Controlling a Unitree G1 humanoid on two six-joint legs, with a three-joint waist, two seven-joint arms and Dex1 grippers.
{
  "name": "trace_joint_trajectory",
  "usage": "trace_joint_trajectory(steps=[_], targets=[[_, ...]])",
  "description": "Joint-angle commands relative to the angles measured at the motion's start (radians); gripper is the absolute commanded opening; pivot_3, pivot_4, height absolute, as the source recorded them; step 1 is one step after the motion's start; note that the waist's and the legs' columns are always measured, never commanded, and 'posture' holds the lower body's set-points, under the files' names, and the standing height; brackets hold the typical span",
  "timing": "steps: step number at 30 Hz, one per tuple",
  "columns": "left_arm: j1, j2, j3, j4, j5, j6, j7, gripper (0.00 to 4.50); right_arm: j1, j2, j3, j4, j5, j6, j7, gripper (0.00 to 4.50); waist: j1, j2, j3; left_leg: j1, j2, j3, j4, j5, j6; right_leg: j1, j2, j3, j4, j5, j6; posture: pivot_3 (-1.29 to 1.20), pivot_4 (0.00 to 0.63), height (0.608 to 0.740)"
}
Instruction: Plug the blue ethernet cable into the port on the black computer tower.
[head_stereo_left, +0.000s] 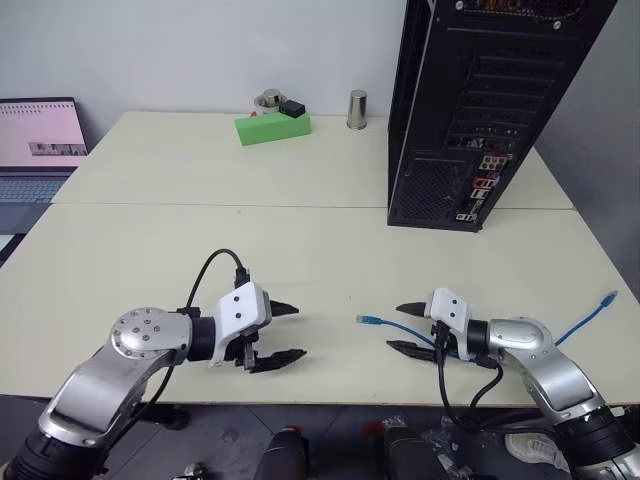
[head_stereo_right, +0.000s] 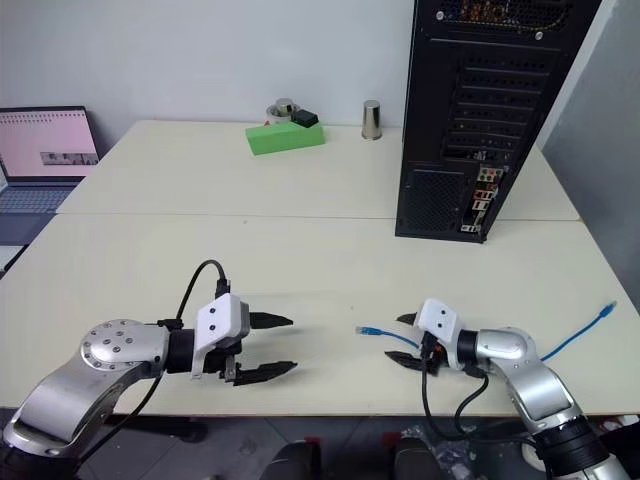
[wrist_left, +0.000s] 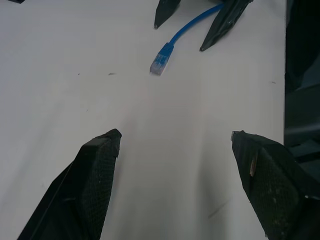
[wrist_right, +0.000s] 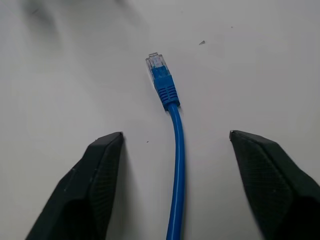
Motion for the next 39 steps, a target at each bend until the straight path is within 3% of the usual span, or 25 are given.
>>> trace_joint_trajectory(steps=[1, 9, 12, 20, 29, 32, 39], targets=[[-0.03, -0.019, -0.012, 0.005, 0.012, -0.034, -0.006, 3.77, 0.001, -0.02, -0.002, -0.002, -0.015, 0.023, 0.007, 2.56, 0.0, 0.0, 0.0, 0.0, 0.0, 0.0, 0.0, 0.0, 0.0, 0.0, 0.0, 0.0, 0.0, 0.0, 0.0, 0.0, 0.15, 0.74], [-0.089, -0.063, -0.073, 0.079, 0.084, -0.099, -0.007, 3.77, -0.003, -0.038, 0.006, -0.02, -0.019, 0.067, 0.016, 0.57, 0.0, -0.001, 0.0, 0.0, 0.0, 0.0, 0.0, 0.0, 0.0, 0.0, 0.0, 0.0, 0.0, 0.0, 0.0, 0.0, 0.15, 0.74], [-0.114, -0.091, -0.101, 0.11, 0.101, -0.121, -0.011, 3.77, -0.015, -0.038, 0.007, -0.04, -0.01, 0.082, 0.026, 0.03, 0.0, -0.001, 0.0, 0.0, 0.0, 0.0, 0.0, 0.0, 0.0, 0.0, 0.0, 0.0, 0.0, 0.0, 0.0, 0.0, 0.15, 0.74], [-0.241, -0.204, -0.199, 0.284, 0.163, -0.207, -0.045, 3.77, -0.098, -0.002, 0.037, -0.15, 0.032, 0.192, 0.046, 0.03, 0.0, 0.0, -0.001, 0.0, 0.0, -0.001, 0.001, 0.0, 0.0, 0.0, 0.0, -0.001, 0.001, 0.0, 0.0, 0.0, 0.15, 0.74], [-0.313, -0.267, -0.245, 0.397, 0.196, -0.277, -0.097, 3.77, -0.128, 0.008, 0.068, -0.159, 0.021, 0.212, 0.049, 0.03, 0.0, 0.0, -0.001, -0.001, -0.001, -0.001, 0.001, 0.0, 0.0, 0.0, 0.0, -0.001, 0.001, 0.0, 0.0, 0.0, 0.15, 0.74], [-0.321, -0.276, -0.241, 0.41, 0.195, -0.284, -0.104, 3.32, -0.128, 0.006, 0.072, -0.156, 0.02, 0.208, 0.048, 0.0, -0.001, 0.0, -0.001, -0.001, -0.001, -0.001, 0.001, 0.0, 0.0, 0.0, 0.0, -0.001, 0.001, 0.0, 0.0, 0.0, 0.15, 0.74], [-0.317, -0.282, -0.246, 0.413, 0.199, -0.288, -0.116, 1.63, -0.129, 0.008, 0.072, -0.159, 0.022, 0.207, 0.047, 0.0, -0.001, 0.0, -0.001, -0.001, -0.001, -0.002, 0.001, 0.0, 0.0, 0.0, 0.0, -0.001, 0.001, 0.0, 0.0, 0.0, 0.15, 0.74]])
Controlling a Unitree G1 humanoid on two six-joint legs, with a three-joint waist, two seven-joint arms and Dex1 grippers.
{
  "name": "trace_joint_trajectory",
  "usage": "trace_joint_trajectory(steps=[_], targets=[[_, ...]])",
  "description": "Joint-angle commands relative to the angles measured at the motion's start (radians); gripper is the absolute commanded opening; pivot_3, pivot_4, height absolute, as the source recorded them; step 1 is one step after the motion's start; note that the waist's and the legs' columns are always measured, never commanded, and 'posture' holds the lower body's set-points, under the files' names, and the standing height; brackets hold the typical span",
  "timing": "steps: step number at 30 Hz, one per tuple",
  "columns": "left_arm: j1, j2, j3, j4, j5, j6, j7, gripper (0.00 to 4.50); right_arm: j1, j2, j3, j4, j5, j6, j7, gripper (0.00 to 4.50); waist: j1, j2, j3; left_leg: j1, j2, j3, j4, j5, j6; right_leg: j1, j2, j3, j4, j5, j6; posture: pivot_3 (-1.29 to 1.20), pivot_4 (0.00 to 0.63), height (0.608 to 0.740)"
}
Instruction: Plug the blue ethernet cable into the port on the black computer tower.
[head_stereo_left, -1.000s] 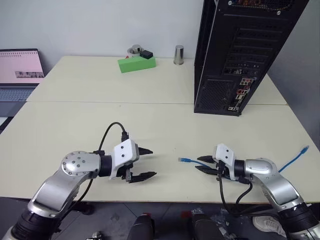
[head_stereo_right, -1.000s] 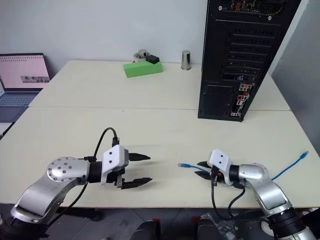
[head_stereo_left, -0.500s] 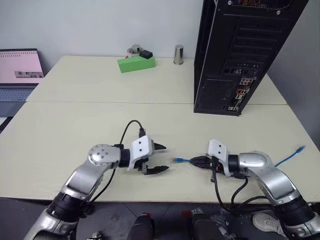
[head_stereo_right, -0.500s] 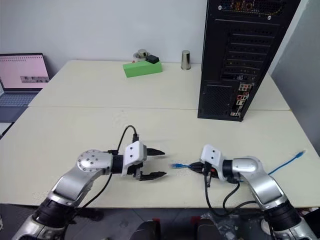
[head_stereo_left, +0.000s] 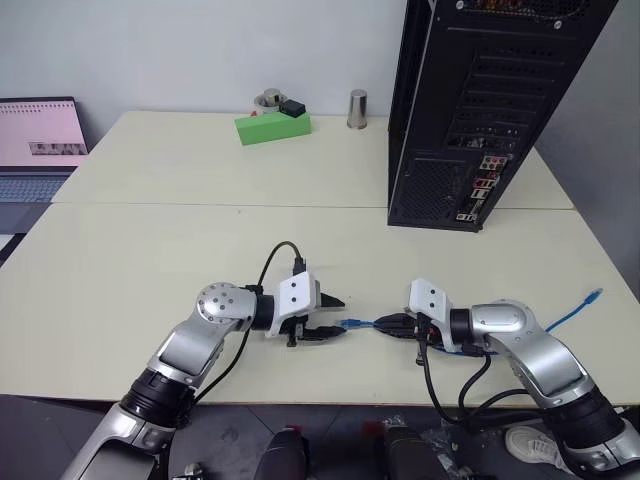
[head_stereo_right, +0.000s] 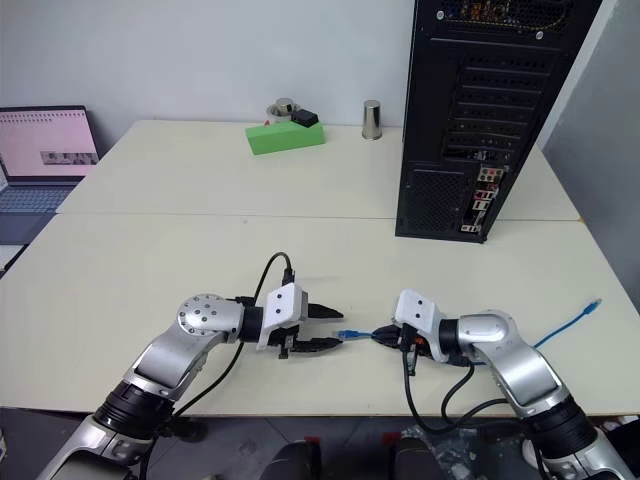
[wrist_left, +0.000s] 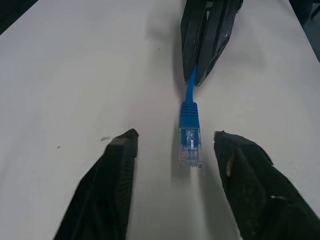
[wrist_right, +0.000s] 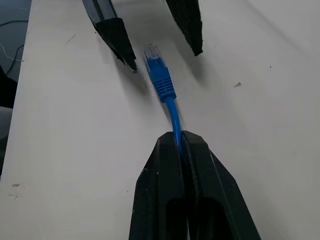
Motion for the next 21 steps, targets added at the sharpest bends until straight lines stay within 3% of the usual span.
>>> trace_joint_trajectory(steps=[1, 5, 8, 21], targets=[[-0.006, -0.007, 0.004, -0.012, 0.005, -0.02, -0.005, 1.37, -0.016, 0.004, -0.003, -0.035, 0.009, -0.008, 0.007, 0.0, 0.0, 0.0, 0.0, 0.0, 0.0, 0.0, 0.0, 0.0, 0.0, 0.0, 0.0, 0.0, 0.0, 0.0, 0.0, 0.0, 0.15, 0.74], [-0.005, -0.014, 0.002, -0.01, 0.013, -0.022, -0.004, 0.42, -0.025, 0.012, -0.003, -0.041, 0.013, 0.0, 0.003, 0.0, 0.0, 0.0, 0.0, 0.0, 0.0, 0.0, 0.0, 0.0, 0.0, 0.0, 0.0, 0.0, 0.0, 0.0, 0.0, 0.0, 0.15, 0.74], [-0.002, -0.016, 0.003, -0.007, 0.02, -0.027, -0.004, 0.04, -0.027, 0.014, -0.004, -0.043, 0.015, 0.002, 0.003, 0.0, 0.0, 0.0, 0.0, 0.0, 0.0, 0.0, 0.0, 0.0, 0.0, 0.0, 0.0, 0.0, 0.0, 0.0, 0.0, 0.0, 0.15, 0.74], [-0.003, -0.01, 0.06, 0.01, -0.011, -0.006, 0.014, 0.04, -0.027, 0.004, -0.015, -0.021, -0.012, -0.023, -0.007, 0.0, 0.0, 0.0, 0.0, 0.0, 0.0, 0.0, 0.0, 0.0, 0.0, 0.0, 0.0, 0.0, 0.0, 0.0, 0.0, 0.0, 0.15, 0.74]])
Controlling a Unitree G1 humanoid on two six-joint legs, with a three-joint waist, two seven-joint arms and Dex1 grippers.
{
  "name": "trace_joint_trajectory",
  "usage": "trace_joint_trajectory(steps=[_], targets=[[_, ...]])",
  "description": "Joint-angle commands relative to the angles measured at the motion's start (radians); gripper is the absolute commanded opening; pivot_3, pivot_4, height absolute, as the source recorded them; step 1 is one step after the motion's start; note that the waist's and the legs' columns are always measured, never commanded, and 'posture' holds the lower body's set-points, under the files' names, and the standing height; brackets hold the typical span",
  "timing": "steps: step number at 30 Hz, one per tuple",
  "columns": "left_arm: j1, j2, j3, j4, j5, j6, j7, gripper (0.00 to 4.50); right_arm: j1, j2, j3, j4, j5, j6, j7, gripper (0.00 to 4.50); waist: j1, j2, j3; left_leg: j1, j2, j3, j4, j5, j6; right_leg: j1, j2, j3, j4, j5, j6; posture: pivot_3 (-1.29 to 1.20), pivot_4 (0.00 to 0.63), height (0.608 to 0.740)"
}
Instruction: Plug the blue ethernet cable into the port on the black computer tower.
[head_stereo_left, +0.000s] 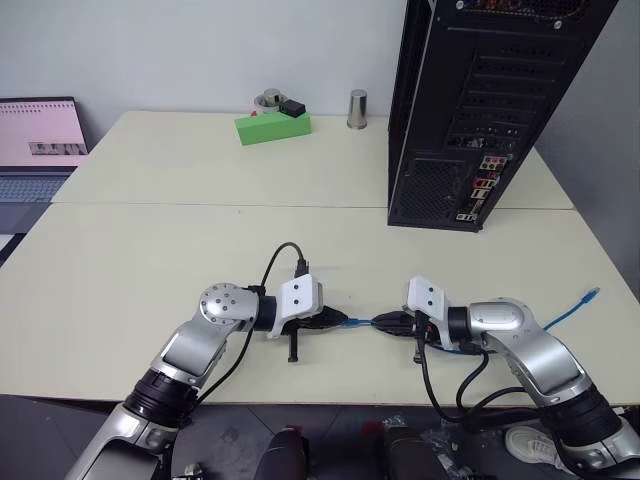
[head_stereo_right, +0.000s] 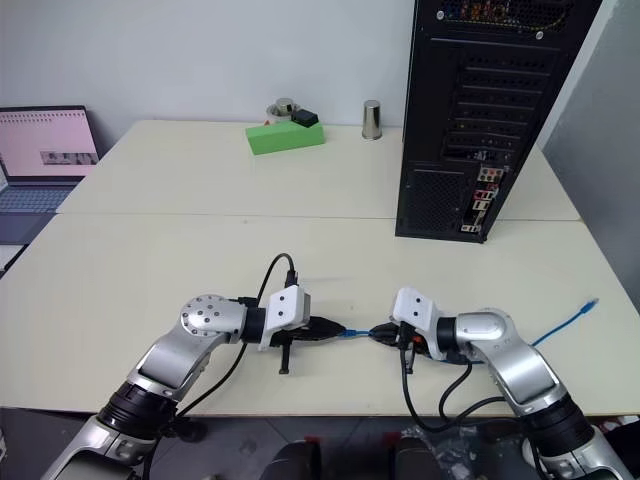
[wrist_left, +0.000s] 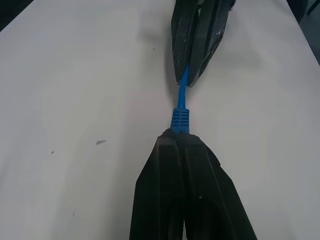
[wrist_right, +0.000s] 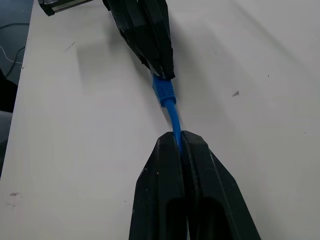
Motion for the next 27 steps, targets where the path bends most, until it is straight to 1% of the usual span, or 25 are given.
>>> trace_joint_trajectory(steps=[1, 2, 4, 7, 8, 10, 13, 20, 27], targets=[[-0.005, 0.011, 0.061, 0.008, -0.027, -0.002, 0.007, 0.42, -0.015, -0.008, -0.018, -0.019, -0.006, -0.021, -0.007, 0.0, 0.0, 0.0, 0.0, 0.0, 0.0, 0.0, 0.0, 0.0, 0.0, 0.0, 0.0, 0.0, 0.0, 0.0, 0.0, 0.0, 0.15, 0.74], [-0.005, 0.017, 0.067, 0.01, -0.03, -0.007, 0.003, 0.55, -0.016, -0.007, -0.02, -0.016, -0.007, -0.022, -0.007, 0.0, 0.0, 0.0, 0.0, 0.0, 0.0, 0.0, 0.0, 0.0, 0.0, 0.0, 0.0, 0.0, 0.0, 0.0, 0.0, 0.0, 0.15, 0.74], [0.003, 0.03, 0.077, -0.001, -0.043, -0.004, -0.009, 1.0, -0.014, -0.008, -0.024, -0.015, -0.01, -0.024, -0.008, 0.0, 0.0, 0.0, 0.0, 0.0, 0.0, 0.0, 0.0, 0.0, 0.0, 0.0, 0.0, 0.0, 0.0, 0.0, 0.0, 0.0, 0.15, 0.74], [0.026, 0.059, 0.081, -0.028, -0.067, 0.012, -0.05, 1.5, -0.017, -0.008, -0.025, -0.008, -0.011, -0.027, -0.009, 0.0, -0.001, 0.0, 0.0, 0.0, 0.0, 0.0, 0.0, 0.0, 0.0, 0.0, 0.0, 0.0, 0.0, 0.0, 0.0, 0.0, 0.15, 0.74], [0.032, 0.064, 0.082, -0.031, -0.067, 0.009, -0.053, 1.76, -0.019, -0.007, -0.026, -0.007, -0.011, -0.027, -0.009, 0.0, -0.001, 0.0, 0.0, 0.0, 0.0, 0.0, 0.0, 0.0, 0.0, 0.0, 0.0, 0.0, 0.0, 0.0, 0.0, 0.0, 0.15, 0.74], [0.041, 0.065, 0.082, -0.037, -0.07, 0.0, -0.059, 2.0, -0.024, -0.002, -0.03, -0.009, -0.002, -0.019, -0.01, 0.0, 0.0, 0.0, 0.0, 0.0, 0.0, 0.0, 0.0, 0.0, 0.0, 0.0, 0.0, 0.0, 0.0, 0.0, 0.0, 0.0, 0.15, 0.74], [0.048, 0.052, 0.072, -0.055, -0.072, -0.002, -0.06, 2.59, -0.028, 0.005, -0.031, -0.018, 0.012, -0.008, -0.007, 0.0, 0.001, 0.0, 0.0, 0.0, 0.0, 0.0, 0.0, 0.0, 0.0, 0.0, 0.0, 0.0, 0.0, 0.0, 0.0, 0.0, 0.15, 0.74], [0.025, -0.002, 0.055, -0.032, -0.049, 0.004, -0.026, 2.59, -0.025, 0.011, -0.03, -0.032, 0.022, 0.001, -0.004, 0.0, 0.001, 0.0, 0.0, 0.0, 0.0, 0.0, 0.0, 0.0, 0.0, 0.0, 0.0, 0.0, 0.0, 0.0, 0.0, 0.0, 0.15, 0.74], [0.014, 0.003, 0.057, 0.008, -0.027, -0.031, -0.036, 2.59, -0.022, 0.005, -0.032, -0.04, 0.027, 0.0, -0.004, 0.0, -0.001, 0.0, 0.0, 0.0, 0.0, 0.0, 0.0, 0.0, 0.0, 0.0, 0.0, 0.0, 0.0, 0.0, 0.0, 0.0, 0.15, 0.74]])
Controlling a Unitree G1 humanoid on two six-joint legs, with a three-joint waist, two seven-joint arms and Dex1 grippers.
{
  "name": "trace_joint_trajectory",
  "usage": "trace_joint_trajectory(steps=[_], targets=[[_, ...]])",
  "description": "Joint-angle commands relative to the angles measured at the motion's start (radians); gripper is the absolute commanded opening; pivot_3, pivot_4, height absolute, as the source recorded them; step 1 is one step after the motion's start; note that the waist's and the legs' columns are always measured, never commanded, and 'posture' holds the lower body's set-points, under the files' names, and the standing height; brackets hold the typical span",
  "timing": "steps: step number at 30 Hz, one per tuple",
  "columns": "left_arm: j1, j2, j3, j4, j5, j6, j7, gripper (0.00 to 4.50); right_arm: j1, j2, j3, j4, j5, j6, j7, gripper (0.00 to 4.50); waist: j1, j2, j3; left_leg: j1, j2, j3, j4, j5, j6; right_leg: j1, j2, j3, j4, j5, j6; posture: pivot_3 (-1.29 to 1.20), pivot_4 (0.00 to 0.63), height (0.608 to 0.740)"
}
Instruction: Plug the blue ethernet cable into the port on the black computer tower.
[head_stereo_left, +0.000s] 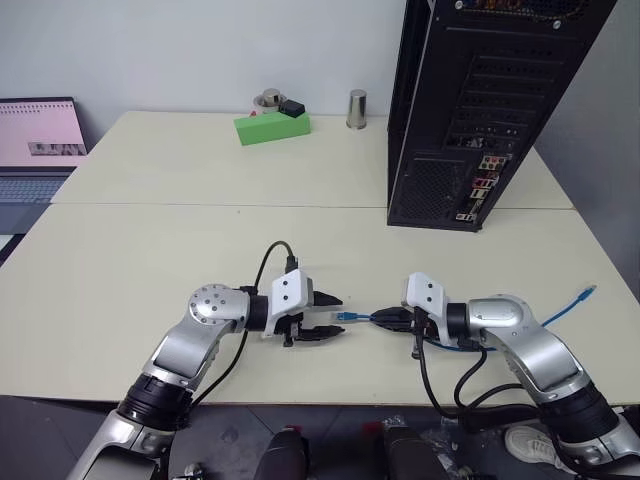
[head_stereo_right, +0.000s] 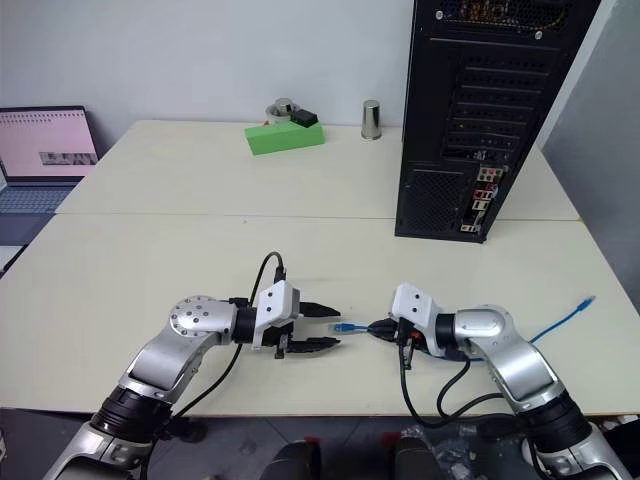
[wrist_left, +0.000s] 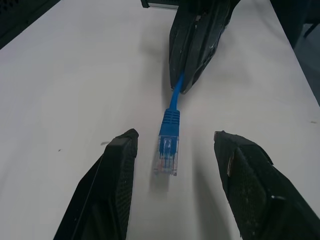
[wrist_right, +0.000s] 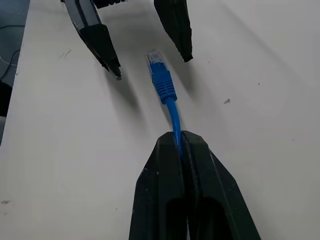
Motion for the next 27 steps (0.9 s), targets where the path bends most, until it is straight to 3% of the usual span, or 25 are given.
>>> trace_joint_trajectory(steps=[1, 5, 10, 13, 20, 27], targets=[[-0.016, 0.006, 0.0, 0.008, 0.013, -0.032, -0.007, 2.59, -0.007, -0.006, -0.027, -0.048, 0.02, -0.002, 0.001, 0.0, 0.0, 0.0, 0.0, 0.0, 0.0, 0.0, 0.0, 0.0, 0.0, 0.0, 0.0, 0.0, 0.0, 0.0, 0.0, 0.0, 0.15, 0.74], [-0.019, 0.002, 0.0, 0.025, 0.021, -0.042, -0.008, 2.12, -0.013, -0.007, -0.026, -0.056, 0.027, 0.002, 0.001, 0.0, 0.001, 0.0, 0.0, 0.0, 0.0, 0.0, 0.0, 0.0, 0.0, 0.0, 0.0, 0.0, 0.0, 0.0, 0.0, 0.0, 0.15, 0.74], [-0.022, -0.012, 0.003, 0.035, 0.026, -0.054, 0.005, 0.84, -0.015, -0.01, -0.021, -0.06, 0.029, 0.001, 0.001, 0.0, 0.001, 0.0, 0.0, 0.0, 0.0, 0.0, 0.0, 0.0, 0.0, 0.0, 0.0, 0.0, 0.0, 0.0, 0.0, 0.0, 0.15, 0.74], [-0.025, -0.019, 0.003, 0.041, 0.029, -0.058, 0.01, 0.35, -0.017, -0.013, -0.016, -0.057, 0.023, -0.004, 0.003, 0.0, 0.001, 0.0, 0.0, 0.0, 0.0, 0.0, 0.0, 0.0, 0.0, 0.0, 0.0, 0.0, 0.0, 0.0, 0.0, 0.0, 0.15, 0.74], [-0.012, -0.016, 0.004, 0.051, 0.047, -0.099, 0.003, 0.27, -0.024, -0.023, -0.013, -0.035, 0.004, -0.011, -0.004, 0.0, 0.001, 0.0, 0.0, 0.0, 0.0, 0.0, 0.0, 0.0, 0.0, 0.0, 0.0, 0.0, 0.0, 0.0, 0.0, 0.0, 0.15, 0.74], [0.004, -0.02, 0.006, 0.08, 0.076, -0.237, 0.014, 0.26, -0.035, -0.081, -0.041, -0.008, 0.003, -0.043, 0.05, 1.5, 0.001, 0.0, 0.0, 0.0, 0.0, 0.0, 0.0, 0.0, 0.0, 0.0, 0.0, 0.0, 0.0, 0.0, 0.0, 0.0, 0.15, 0.74]])
